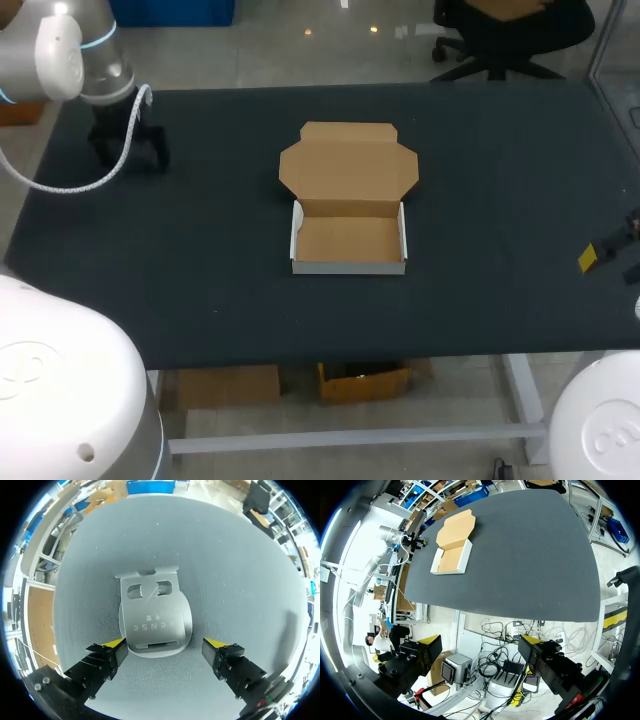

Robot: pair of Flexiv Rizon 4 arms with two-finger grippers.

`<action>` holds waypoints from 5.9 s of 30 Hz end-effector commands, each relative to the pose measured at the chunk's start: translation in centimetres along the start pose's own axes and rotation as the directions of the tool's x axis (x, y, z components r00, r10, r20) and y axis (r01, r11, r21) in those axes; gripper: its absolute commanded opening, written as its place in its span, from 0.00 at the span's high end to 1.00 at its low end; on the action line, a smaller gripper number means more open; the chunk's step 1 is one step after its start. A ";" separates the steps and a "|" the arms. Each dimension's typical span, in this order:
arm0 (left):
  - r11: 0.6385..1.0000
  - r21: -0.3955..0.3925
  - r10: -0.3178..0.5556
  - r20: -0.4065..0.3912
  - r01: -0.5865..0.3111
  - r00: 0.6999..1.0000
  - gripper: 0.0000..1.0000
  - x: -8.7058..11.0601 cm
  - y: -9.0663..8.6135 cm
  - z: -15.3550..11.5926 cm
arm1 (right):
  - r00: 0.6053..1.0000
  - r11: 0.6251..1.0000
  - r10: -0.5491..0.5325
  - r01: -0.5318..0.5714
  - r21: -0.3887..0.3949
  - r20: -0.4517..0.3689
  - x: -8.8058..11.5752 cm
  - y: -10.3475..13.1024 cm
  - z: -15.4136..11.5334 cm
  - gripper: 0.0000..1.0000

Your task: Assemble the packaging by folding the flat box into shape, placing the metal phone stand inside, and closing the box properly

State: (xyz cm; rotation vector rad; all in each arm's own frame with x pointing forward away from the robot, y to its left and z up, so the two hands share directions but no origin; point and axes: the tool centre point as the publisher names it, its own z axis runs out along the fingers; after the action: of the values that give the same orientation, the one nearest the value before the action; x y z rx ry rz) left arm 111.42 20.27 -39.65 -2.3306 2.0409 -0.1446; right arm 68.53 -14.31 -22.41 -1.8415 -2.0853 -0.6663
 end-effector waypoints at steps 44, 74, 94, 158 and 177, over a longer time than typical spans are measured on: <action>1.000 0.008 -0.028 0.021 0.028 0.999 0.06 -0.2 -2.0 0.5 | 1.000 1.000 -0.001 0.001 0.000 -0.001 0.0 -0.1 -0.1 0.00; 0.999 0.004 -0.045 0.023 0.044 0.999 0.23 -0.7 -2.8 0.9 | 1.000 1.000 -0.001 0.001 0.000 -0.001 0.0 -0.1 -0.1 0.00; 0.999 0.008 -0.045 0.027 0.044 0.999 0.30 -0.8 -3.0 1.0 | 1.000 1.000 -0.001 0.001 0.000 -0.001 0.0 -0.1 -0.1 0.00; 0.991 0.027 0.130 0.036 -0.131 0.991 1.00 1.4 1.3 -4.1 | 0.944 0.918 -0.324 0.331 -0.221 0.067 -1.8 1.7 -1.0 0.00; 0.982 0.023 0.188 0.059 -0.189 0.980 1.00 1.8 2.1 -5.2 | 0.923 0.895 -0.380 0.385 -0.226 0.066 -1.2 2.1 -1.5 0.00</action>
State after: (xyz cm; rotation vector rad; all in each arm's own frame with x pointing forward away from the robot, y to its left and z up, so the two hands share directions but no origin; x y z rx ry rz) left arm 109.16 18.43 -34.69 -2.0855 2.2051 -0.1043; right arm 70.74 -15.91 -21.47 -1.5596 -2.5067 -1.0293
